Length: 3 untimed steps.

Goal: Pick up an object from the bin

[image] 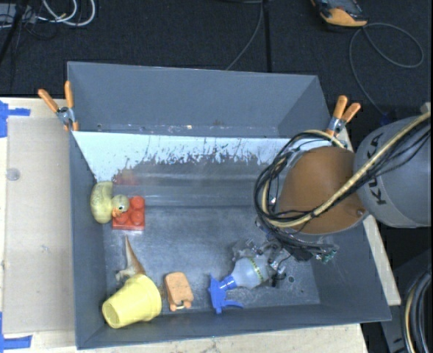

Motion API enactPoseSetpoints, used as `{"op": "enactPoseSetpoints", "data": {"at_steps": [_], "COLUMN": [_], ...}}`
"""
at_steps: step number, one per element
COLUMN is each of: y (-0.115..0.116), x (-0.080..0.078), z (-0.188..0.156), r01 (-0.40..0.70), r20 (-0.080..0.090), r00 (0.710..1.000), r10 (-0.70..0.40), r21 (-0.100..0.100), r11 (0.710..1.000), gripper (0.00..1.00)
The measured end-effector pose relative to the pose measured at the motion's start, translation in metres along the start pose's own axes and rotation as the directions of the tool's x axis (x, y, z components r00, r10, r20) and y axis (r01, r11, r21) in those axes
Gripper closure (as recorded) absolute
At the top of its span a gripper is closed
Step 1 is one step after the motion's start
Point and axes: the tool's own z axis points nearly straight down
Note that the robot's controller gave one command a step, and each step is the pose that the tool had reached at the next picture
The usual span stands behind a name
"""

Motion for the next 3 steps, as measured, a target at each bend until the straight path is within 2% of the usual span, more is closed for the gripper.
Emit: {"op": "enactPoseSetpoints", "data": {"at_steps": [3], "y": [0.0], "x": [-0.0002], "z": [-0.0002], "r01": [0.003], "r20": [0.001], "r00": [1.0], "r10": [-0.003], "r21": [0.001], "r11": [1.0], "gripper": [1.0]}}
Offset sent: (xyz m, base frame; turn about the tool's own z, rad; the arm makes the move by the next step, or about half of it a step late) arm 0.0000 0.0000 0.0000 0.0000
